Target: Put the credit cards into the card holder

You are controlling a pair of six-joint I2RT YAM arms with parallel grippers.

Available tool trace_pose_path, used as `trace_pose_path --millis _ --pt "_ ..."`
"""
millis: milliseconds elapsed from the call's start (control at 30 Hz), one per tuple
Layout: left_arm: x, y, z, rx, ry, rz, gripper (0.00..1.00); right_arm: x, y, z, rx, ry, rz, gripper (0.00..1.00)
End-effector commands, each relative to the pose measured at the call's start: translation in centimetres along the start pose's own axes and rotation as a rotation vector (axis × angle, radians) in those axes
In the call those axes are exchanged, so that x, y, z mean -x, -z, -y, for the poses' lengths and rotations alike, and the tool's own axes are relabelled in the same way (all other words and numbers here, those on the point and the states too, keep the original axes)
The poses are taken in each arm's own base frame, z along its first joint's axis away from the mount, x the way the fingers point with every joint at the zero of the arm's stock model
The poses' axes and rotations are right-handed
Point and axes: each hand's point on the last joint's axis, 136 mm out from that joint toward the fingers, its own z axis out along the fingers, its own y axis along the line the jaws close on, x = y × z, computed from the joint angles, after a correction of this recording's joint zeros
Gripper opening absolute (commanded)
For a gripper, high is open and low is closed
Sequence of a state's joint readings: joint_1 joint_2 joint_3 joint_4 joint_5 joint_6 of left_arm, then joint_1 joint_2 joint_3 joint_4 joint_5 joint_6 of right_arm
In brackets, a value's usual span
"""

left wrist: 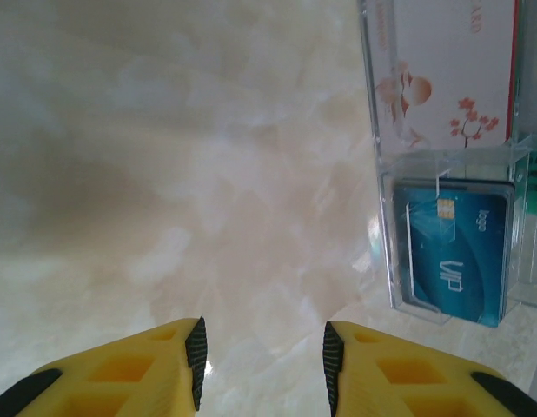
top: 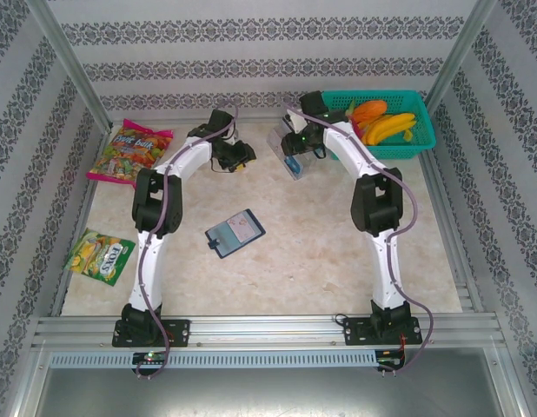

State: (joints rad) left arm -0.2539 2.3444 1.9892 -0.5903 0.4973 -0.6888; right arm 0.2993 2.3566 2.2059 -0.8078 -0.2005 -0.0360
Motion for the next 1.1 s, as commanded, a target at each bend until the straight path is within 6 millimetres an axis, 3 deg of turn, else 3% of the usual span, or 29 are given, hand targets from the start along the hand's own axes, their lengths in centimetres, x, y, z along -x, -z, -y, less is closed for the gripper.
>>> trace_pose_path --millis 0,267,467,833,967,1067 --pt "0.0 2.2 1.9 -0.053 -0.030 0.027 0.43 -0.4 -0.3 -0.2 -0.004 -0.008 -0.040 0.51" --pt "-0.8 2.7 1.8 -0.059 -0.030 0.022 0.43 -2.5 -2.8 0.7 -0.051 0.008 -0.114 0.50" --pt "-1.0 2.7 1.6 -0.056 -0.027 0.019 0.43 -3.4 -4.1 -0.2 -0.043 0.039 -0.151 0.42" --pt "-1.4 2.5 1.4 -0.058 -0.023 0.010 0.43 -4.7 -5.5 0.6 -0.074 0.057 -0.205 0.32" --pt "-1.4 2.5 1.4 -0.060 -0.019 0.011 0.43 -4.8 -5.4 0.5 -0.064 0.060 -0.205 0.16" --pt "-1.5 2.5 1.4 -0.060 -0.018 0.010 0.43 -4.9 -5.3 0.2 -0.050 0.073 -0.214 0.11"
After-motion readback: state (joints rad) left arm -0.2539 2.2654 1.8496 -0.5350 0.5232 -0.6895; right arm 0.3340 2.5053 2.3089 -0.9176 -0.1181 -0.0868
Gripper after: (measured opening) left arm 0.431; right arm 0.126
